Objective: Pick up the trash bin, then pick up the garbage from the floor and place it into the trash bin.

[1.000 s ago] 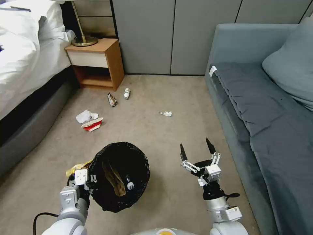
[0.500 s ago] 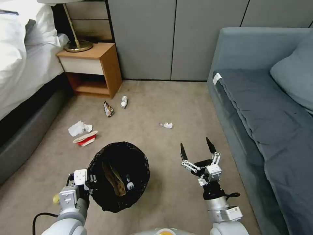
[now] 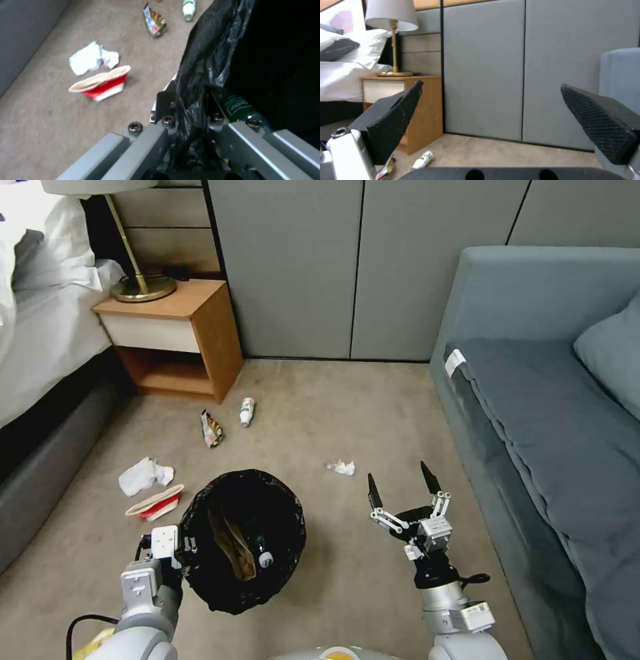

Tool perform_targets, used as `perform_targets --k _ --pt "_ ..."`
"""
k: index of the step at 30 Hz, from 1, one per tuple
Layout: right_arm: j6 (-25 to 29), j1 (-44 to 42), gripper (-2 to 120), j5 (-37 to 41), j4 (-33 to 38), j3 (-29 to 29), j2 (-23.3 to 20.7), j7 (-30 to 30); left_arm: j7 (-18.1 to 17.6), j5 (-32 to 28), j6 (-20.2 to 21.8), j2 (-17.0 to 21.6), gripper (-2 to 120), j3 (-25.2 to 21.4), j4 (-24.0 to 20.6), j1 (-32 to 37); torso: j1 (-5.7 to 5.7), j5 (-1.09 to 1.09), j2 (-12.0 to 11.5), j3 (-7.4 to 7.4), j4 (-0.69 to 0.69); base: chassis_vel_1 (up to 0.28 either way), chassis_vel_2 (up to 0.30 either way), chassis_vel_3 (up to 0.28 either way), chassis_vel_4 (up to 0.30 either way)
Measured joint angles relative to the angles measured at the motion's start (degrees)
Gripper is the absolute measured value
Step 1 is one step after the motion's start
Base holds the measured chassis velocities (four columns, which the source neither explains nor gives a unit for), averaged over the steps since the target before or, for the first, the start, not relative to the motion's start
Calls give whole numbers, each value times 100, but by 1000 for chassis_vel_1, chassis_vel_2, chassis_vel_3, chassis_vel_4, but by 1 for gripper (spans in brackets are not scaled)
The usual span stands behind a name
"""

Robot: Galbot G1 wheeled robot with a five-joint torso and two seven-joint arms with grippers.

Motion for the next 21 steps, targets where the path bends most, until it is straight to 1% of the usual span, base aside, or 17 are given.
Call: perform_targets --k 14,18,21 --pt "11 25 100 -8 -11 -25 -8 -14 -1 7 0 3 1 19 0 -5 0 -2 0 0 0 -208 197 201 -200" --pt "67 36 100 -45 -24 -25 -2 -49 -1 8 0 6 1 22 0 -3 0 -2 0 0 0 -174 205 184 -193" --pt "90 51 100 -50 -23 -26 0 -65 5 8 0 7 1 23 0 -3 1 -1 0 1 0 -153 131 129 -146"
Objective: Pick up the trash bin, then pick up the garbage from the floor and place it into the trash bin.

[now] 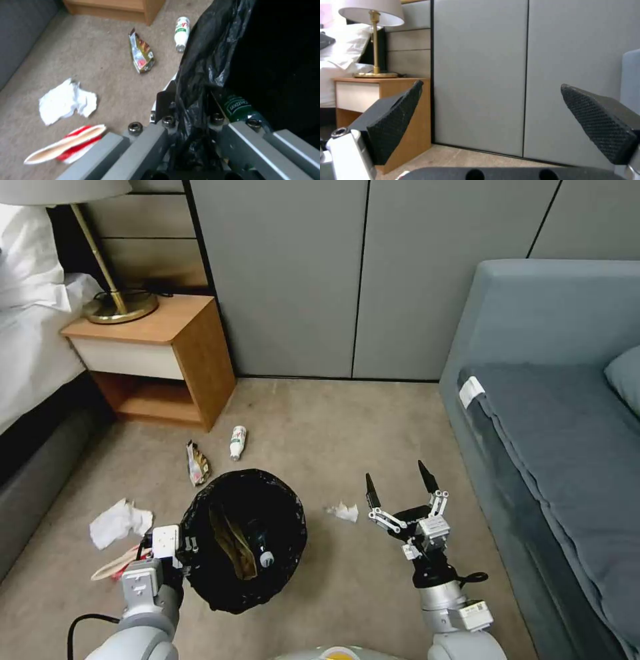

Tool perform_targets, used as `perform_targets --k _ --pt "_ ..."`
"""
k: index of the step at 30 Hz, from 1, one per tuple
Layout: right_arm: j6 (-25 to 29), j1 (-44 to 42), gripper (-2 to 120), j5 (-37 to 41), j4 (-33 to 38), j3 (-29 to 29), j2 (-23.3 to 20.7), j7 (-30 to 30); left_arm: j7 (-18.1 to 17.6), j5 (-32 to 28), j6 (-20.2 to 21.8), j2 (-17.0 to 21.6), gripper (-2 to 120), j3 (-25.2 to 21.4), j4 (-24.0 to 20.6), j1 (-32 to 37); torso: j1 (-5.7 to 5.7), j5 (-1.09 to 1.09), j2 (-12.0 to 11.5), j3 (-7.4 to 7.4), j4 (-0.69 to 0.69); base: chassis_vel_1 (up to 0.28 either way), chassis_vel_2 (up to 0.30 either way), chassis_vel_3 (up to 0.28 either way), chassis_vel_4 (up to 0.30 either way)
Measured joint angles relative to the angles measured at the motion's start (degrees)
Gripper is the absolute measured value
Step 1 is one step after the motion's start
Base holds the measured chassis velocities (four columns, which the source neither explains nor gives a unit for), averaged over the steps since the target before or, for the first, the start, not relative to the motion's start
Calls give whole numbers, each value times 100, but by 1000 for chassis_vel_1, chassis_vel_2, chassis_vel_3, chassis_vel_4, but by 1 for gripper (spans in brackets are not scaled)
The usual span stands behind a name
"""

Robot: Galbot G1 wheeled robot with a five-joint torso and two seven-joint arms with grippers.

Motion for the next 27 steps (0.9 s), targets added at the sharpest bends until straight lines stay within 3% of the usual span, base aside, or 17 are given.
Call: perform_targets --k 14,27 --pt "137 213 100 -157 -105 94 -61 -156 0 -2 1 -4 1 -5 7 -14 -1 0 0 -1 0 -8 15 17 -18" --pt "-867 1132 100 -105 -286 136 -651 -141 0 13 12 -2 1 -4 16 -15 -1 1 0 -1 0 0 0 0 0"
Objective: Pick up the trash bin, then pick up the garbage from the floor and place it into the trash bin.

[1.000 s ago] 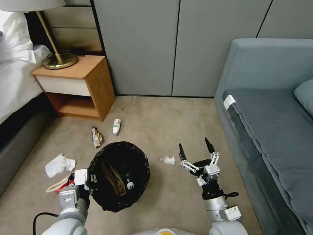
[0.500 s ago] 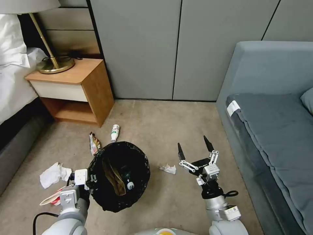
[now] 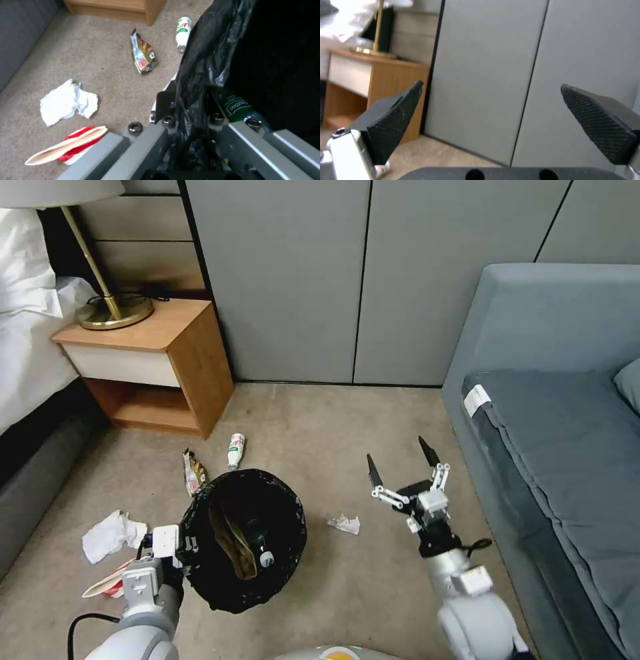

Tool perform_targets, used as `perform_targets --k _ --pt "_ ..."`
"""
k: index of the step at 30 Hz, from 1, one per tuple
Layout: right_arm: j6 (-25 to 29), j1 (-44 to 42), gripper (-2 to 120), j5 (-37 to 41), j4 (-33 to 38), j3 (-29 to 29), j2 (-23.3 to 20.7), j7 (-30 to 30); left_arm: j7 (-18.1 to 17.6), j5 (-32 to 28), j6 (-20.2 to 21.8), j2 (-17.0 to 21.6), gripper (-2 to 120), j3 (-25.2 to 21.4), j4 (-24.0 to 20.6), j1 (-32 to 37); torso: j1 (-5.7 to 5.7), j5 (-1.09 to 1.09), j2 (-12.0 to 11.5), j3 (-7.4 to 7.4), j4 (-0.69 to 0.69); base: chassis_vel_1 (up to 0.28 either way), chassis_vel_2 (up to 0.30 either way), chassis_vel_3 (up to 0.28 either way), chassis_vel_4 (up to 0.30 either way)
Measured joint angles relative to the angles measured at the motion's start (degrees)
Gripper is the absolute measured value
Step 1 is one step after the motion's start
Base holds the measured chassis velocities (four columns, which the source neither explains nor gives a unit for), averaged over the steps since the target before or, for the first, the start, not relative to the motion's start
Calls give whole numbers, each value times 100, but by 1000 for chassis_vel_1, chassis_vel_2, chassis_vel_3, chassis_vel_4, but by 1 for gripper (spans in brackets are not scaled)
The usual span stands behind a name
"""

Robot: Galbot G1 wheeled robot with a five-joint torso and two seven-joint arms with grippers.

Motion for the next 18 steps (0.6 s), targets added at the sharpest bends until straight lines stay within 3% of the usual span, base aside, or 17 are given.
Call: perform_targets --k 5,11,18 --pt "-330 576 100 140 -328 -251 -491 -83 -4 17 12 -3 1 0 -9 13 0 1 0 0 1 0 0 0 0" --pt "-602 1290 100 263 -695 -695 -1263 -641 -8 53 17 -27 1 -10 -16 29 0 -1 0 0 0 0 0 0 0" --pt "-587 1781 100 234 -1318 -1113 -1554 -1078 -9 102 17 -53 1 7 -16 40 0 0 0 0 0 0 0 0 0"
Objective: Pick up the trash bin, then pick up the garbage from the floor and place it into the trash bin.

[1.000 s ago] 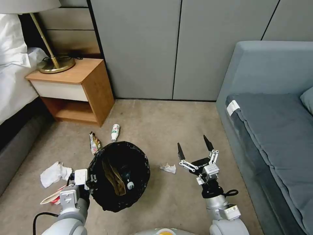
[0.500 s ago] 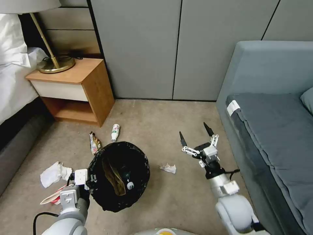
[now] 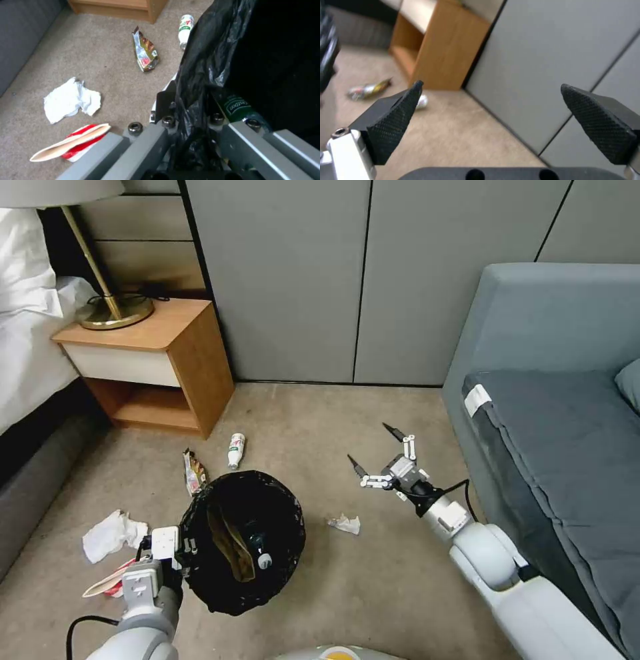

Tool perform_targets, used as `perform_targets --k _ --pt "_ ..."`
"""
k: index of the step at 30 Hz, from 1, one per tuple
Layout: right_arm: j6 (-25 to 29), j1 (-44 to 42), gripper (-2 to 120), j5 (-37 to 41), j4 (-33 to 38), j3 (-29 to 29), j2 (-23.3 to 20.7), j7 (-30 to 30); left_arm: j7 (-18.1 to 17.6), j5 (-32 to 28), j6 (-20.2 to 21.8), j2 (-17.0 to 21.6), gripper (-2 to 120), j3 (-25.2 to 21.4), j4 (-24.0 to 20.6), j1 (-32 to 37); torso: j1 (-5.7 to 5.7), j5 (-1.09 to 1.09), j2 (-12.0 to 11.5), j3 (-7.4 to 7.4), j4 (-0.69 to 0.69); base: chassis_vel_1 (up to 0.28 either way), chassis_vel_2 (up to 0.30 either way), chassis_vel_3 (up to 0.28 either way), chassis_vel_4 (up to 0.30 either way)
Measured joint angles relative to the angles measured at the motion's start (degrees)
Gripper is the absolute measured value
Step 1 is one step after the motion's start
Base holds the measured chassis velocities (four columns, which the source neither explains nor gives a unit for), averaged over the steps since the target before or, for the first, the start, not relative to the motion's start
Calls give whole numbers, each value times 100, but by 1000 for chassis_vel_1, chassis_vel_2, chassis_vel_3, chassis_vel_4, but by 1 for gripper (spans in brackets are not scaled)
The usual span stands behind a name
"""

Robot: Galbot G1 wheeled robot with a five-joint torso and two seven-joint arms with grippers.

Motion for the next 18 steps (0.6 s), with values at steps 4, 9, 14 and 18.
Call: perform_targets --k 4,9,14,18 --pt "128 156 100 -58 -414 -139 -84 -261 -1 2 2 2 1 0 2 0 0 0 0 0 0 0 0 0 0" --pt "295 281 100 -100 -804 -241 -130 -570 -4 10 7 3 1 26 12 -3 0 0 0 0 0 0 0 0 0" --pt "586 462 100 -231 -1429 -388 -132 -1123 -5 27 16 12 1 52 20 -15 0 -1 0 0 0 0 0 0 0" --pt "757 530 100 -371 -1751 -473 -59 -1283 -6 30 19 16 1 55 20 -11 0 -1 0 0 0 0 0 0 0"
